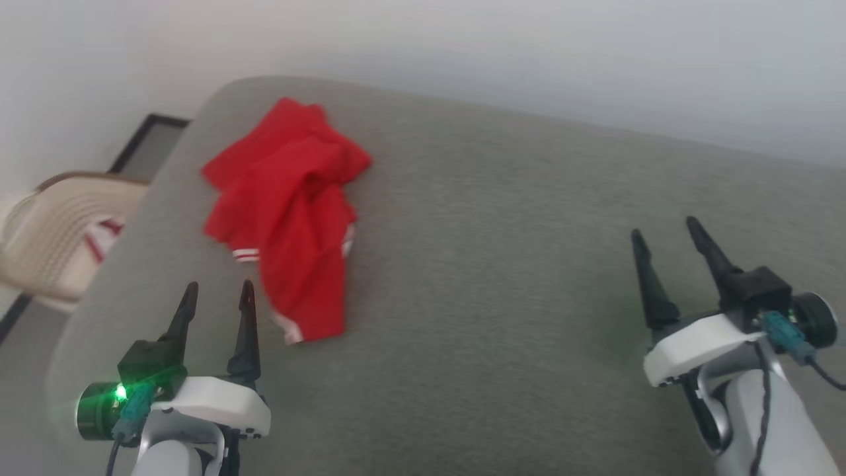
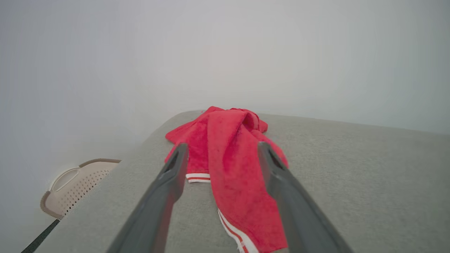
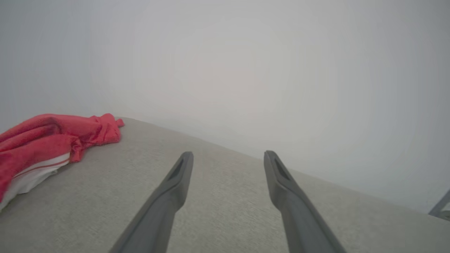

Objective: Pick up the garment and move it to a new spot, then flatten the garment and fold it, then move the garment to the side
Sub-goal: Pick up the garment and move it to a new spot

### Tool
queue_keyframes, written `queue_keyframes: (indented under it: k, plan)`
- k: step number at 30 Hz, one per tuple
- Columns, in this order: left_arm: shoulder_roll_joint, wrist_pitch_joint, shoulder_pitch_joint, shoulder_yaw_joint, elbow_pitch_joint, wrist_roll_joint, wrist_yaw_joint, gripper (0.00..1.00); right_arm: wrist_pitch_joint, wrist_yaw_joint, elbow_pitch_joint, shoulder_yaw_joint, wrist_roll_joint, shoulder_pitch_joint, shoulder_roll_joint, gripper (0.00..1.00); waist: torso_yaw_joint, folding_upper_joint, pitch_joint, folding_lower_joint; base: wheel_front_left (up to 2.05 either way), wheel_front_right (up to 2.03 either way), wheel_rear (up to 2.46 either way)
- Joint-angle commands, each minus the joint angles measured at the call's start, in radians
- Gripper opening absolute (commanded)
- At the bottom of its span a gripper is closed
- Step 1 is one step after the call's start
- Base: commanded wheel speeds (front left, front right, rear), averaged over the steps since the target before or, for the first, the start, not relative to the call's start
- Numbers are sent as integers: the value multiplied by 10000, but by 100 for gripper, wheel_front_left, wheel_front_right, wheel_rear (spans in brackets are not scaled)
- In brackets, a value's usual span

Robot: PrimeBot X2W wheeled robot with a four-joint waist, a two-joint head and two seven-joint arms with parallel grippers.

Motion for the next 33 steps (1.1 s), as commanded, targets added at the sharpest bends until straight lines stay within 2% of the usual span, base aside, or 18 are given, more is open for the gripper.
queue_keyframes:
  k: [1,10,17,21,26,29,33]
  plan:
    - [-5,-33,72,28,-17,60,-5,100,-32,1,26,68,26,-91,48,100,712,0,96,0,0,0,0]
    - [-109,-33,500,193,-121,-151,249,100,-29,1,365,1185,302,-108,247,100,2146,0,-140,0,0,0,0]
    - [-120,-33,1023,178,-615,-687,618,100,-29,1,675,2065,541,-525,311,100,2271,0,-50,0,0,0,0]
    - [-124,-33,819,7,-496,-605,425,100,-29,1,654,1981,587,-427,260,100,2225,0,23,0,0,0,0]
    - [-33,-31,-77,-107,-231,-346,-56,100,-29,1,517,1949,477,-602,204,100,1470,0,516,0,0,0,0]
    - [421,-33,-1138,-417,261,-242,-317,100,-28,1,431,1867,413,-780,125,100,865,0,945,0,0,0,0]
    - [1240,37,-2944,-1033,2031,-623,-434,100,-26,1,327,1702,354,-1021,54,100,30,0,1593,0,0,0,0]
